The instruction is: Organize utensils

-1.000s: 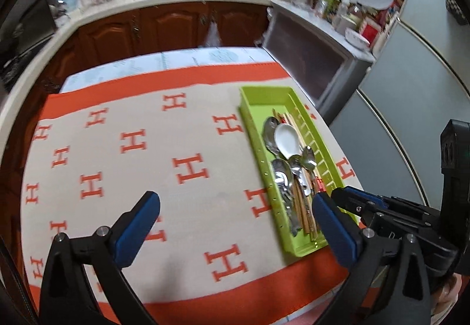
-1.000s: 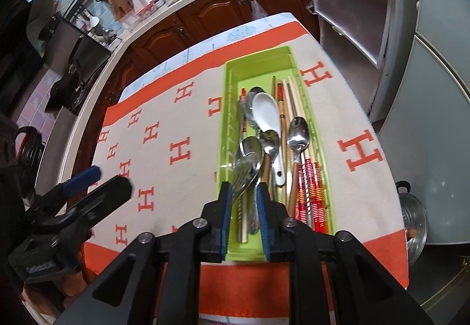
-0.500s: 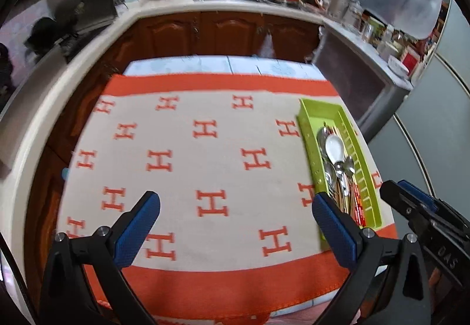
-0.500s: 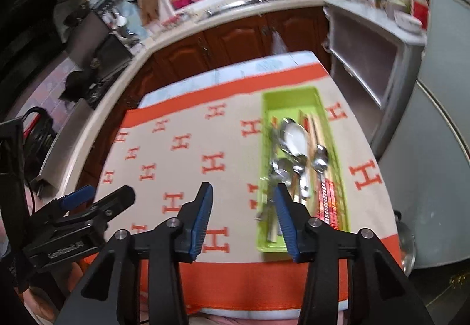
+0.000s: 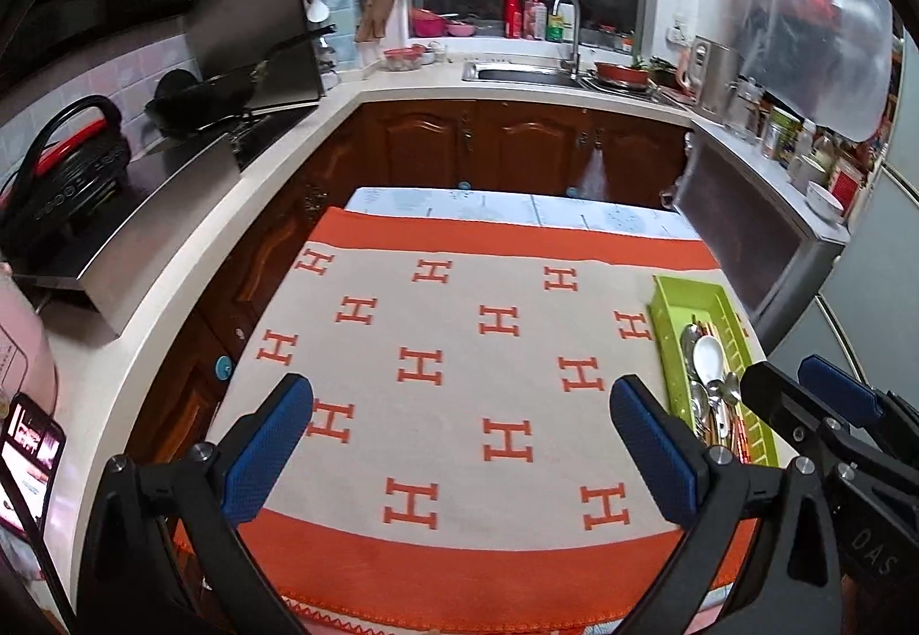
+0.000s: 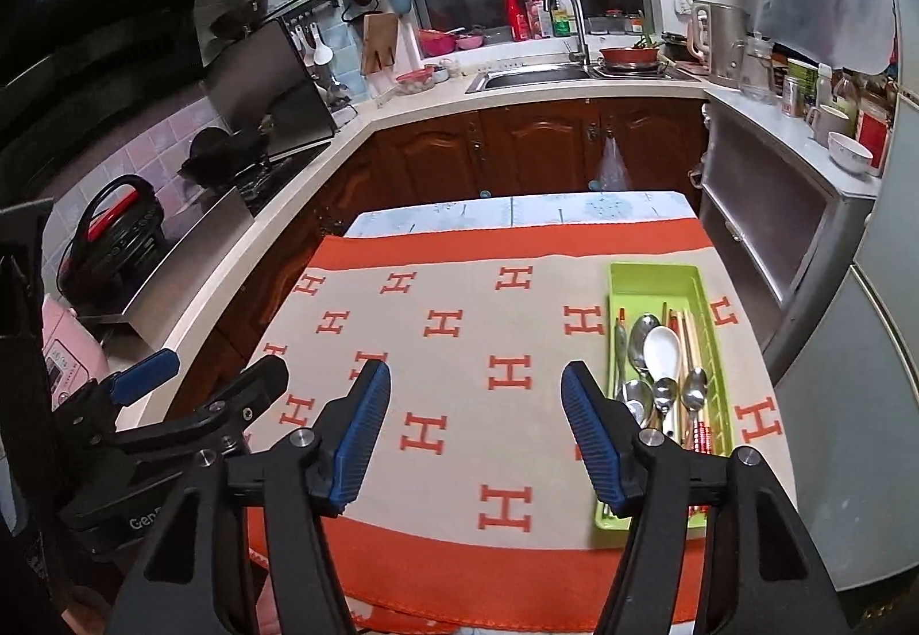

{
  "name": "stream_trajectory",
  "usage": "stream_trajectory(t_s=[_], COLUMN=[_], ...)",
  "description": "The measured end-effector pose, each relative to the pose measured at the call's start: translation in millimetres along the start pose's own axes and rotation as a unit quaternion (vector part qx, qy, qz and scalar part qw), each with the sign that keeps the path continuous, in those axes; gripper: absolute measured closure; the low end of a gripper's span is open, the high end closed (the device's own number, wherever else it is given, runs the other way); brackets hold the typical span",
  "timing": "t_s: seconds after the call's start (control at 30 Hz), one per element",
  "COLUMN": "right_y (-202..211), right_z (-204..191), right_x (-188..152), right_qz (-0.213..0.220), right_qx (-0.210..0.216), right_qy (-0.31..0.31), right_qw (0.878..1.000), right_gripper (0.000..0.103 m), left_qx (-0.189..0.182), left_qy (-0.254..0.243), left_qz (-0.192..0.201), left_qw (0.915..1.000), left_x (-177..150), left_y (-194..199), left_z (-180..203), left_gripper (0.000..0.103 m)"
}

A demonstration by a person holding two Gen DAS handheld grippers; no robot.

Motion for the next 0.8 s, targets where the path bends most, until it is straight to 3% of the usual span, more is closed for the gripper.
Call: stream_trajectory(t_s=[0.8], right_y=[-33.8], right_z=[1.2], right_x=[4.3], right_qz=[-0.019], right_qx=[-0.001], right_qy=[-0.006], right_qw=[1.000], right_gripper=[0.038], left_qx=[0.012], left_qy=[-0.003], left_qz=[0.005], left_qw=[0.9999], left_x=[3.8], left_y=[-7.3], left_z=[-10.3], left_gripper=[0.001])
Point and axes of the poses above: each gripper's, at about its wrist camera, not at the fingertips, and y roughly against the way its jaws point, z to its right, x to its top, the point moved 1 cm from there along -y, roughly the way its jaws point
